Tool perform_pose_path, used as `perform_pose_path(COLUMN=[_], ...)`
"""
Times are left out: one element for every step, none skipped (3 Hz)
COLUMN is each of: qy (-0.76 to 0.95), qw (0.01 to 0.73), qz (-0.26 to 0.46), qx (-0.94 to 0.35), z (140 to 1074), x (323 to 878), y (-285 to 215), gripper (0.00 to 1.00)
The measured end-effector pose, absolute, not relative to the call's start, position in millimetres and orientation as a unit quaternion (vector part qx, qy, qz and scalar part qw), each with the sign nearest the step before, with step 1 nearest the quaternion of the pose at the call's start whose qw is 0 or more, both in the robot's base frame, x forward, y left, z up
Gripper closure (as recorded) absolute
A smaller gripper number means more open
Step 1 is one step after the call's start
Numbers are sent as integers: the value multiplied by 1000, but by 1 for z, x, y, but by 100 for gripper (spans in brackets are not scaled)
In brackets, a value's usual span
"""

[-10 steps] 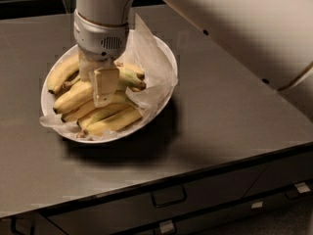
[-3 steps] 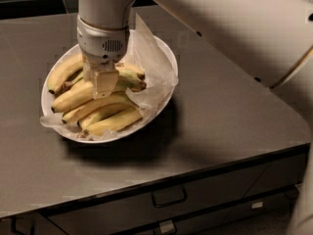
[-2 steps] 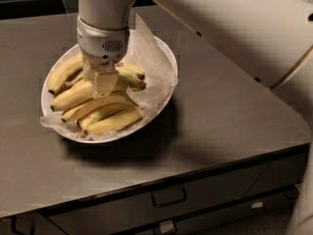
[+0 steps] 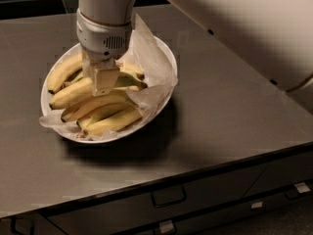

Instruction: Pick banana from white bowl

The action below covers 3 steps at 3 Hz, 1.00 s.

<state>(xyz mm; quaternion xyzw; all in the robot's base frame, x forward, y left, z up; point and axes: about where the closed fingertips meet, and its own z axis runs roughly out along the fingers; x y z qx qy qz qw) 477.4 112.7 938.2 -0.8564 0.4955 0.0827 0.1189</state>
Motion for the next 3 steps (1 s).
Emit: perform_pose_path(qy=[484,475,475], qw=[147,169,173], qz=[55,27,25], qx=[-861,-863,-863], z=[965,994,997], x=[462,447,446], y=[113,113,114], gripper=[100,100,100])
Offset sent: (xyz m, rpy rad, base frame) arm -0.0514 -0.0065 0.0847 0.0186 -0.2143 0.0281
